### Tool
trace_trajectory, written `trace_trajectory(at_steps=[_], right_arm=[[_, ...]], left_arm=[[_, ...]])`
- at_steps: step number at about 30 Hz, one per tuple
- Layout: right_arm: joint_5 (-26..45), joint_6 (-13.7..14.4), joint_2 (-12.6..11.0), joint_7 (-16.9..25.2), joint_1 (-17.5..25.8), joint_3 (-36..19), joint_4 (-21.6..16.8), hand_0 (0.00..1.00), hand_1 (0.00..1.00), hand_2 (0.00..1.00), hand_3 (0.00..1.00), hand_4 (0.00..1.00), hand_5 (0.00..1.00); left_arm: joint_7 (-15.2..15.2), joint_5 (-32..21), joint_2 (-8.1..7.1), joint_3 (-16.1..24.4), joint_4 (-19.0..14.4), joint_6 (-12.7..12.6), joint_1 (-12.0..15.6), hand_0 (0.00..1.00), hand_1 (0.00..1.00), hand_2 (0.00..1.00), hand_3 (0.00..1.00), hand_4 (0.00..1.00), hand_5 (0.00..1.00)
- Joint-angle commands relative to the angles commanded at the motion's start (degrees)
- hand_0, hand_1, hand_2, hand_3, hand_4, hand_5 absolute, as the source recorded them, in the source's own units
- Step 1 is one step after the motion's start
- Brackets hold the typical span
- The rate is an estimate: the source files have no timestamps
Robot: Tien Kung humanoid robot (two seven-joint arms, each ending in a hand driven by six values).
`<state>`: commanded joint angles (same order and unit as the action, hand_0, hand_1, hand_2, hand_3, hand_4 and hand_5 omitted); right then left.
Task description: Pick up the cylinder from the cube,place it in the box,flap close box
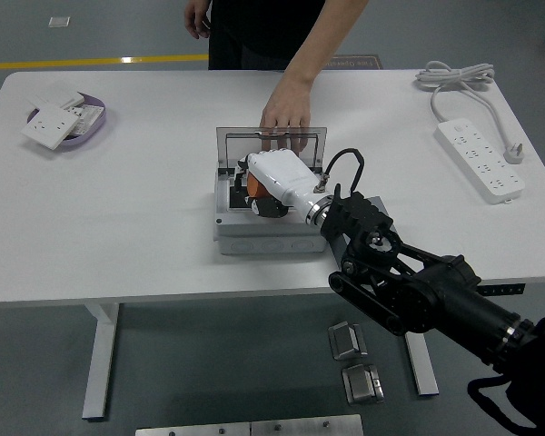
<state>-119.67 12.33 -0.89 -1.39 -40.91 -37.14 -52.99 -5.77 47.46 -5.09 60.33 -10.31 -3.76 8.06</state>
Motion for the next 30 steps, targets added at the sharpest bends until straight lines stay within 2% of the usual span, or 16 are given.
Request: trace_trajectory(at_steps=[2, 3, 8, 9, 14, 15, 20, 21, 26, 27, 30], right_arm=[[-0.64, -1.10, 0.25, -0.49, -0.70, 0.13, 1.09, 0.092, 0.237, 0.299, 0.265, 0.002, 0.002], [-0.82, -1.55, 0.36, -0.71, -0.94, 0.14, 1.51, 0.187, 0.309, 0.350, 0.350, 0.010, 0.002], [-1.62, -3.46, 0.89, -1.81, -1.66, -0.48, 3.07, 0.187, 0.309, 0.350, 0.350, 0.010, 0.002], [-1.85, -3.84, 0.89, -2.06, -1.77, -0.66, 3.30, 0.517, 0.519, 0.511, 0.536, 0.400, 0.002], [-2.01, -5.09, 0.89, -2.82, -2.13, -1.39, 3.90, 0.517, 0.519, 0.511, 0.536, 0.400, 0.002], [-1.99, -5.23, 0.89, -2.90, -2.17, -1.54, 3.92, 0.630, 0.623, 0.588, 0.629, 0.417, 0.051], [-1.90, -5.73, 0.89, -3.09, -2.30, -2.06, 3.92, 0.630, 0.623, 0.588, 0.629, 0.417, 0.051], [-1.90, -5.78, 0.89, -3.10, -2.30, -2.11, 3.90, 0.611, 0.646, 0.630, 0.662, 0.498, 0.235], [-1.79, -6.03, 0.89, -3.02, -2.26, -2.26, 3.66, 0.611, 0.646, 0.630, 0.662, 0.498, 0.235], [-1.77, -6.07, 0.89, -2.99, -2.25, -2.28, 3.62, 0.621, 0.651, 0.655, 0.687, 0.601, 0.299], [-1.74, -6.22, 0.89, -2.83, -2.21, -2.39, 3.48, 0.621, 0.651, 0.655, 0.687, 0.601, 0.299]], left_arm=[[0.00, 0.05, -0.04, 0.03, 0.00, 0.00, -0.03, 0.572, 0.623, 0.603, 0.617, 0.665, 0.172], [0.00, 0.06, -0.05, 0.04, 0.00, -0.01, -0.04, 0.572, 0.623, 0.602, 0.616, 0.665, 0.174], [-0.05, 0.09, -0.06, 0.01, 0.00, -0.01, -0.02, 0.572, 0.623, 0.602, 0.616, 0.665, 0.174], [-0.05, 0.09, -0.06, 0.01, 0.00, -0.01, -0.02, 0.572, 0.623, 0.602, 0.616, 0.665, 0.175], [-0.06, 0.22, -0.07, 0.11, 0.00, -0.02, -0.02, 0.572, 0.623, 0.602, 0.616, 0.665, 0.175], [-0.07, 0.26, -0.07, 0.15, 0.00, -0.02, -0.03, 0.572, 0.622, 0.601, 0.616, 0.664, 0.175], [-0.06, 0.34, -0.08, 0.21, 0.00, -0.03, -0.02, 0.572, 0.622, 0.601, 0.616, 0.664, 0.175], [-0.05, 0.31, -0.08, 0.19, 0.00, -0.03, -0.03, 0.572, 0.623, 0.601, 0.615, 0.663, 0.173], [0.01, 0.27, -0.07, 0.10, 0.00, -0.02, -0.08, 0.572, 0.623, 0.601, 0.615, 0.663, 0.173], [0.02, 0.26, -0.07, 0.09, 0.00, -0.02, -0.09, 0.572, 0.623, 0.600, 0.615, 0.660, 0.171], [0.04, 0.31, -0.08, 0.11, 0.00, -0.03, -0.13, 0.572, 0.623, 0.600, 0.615, 0.660, 0.171]])
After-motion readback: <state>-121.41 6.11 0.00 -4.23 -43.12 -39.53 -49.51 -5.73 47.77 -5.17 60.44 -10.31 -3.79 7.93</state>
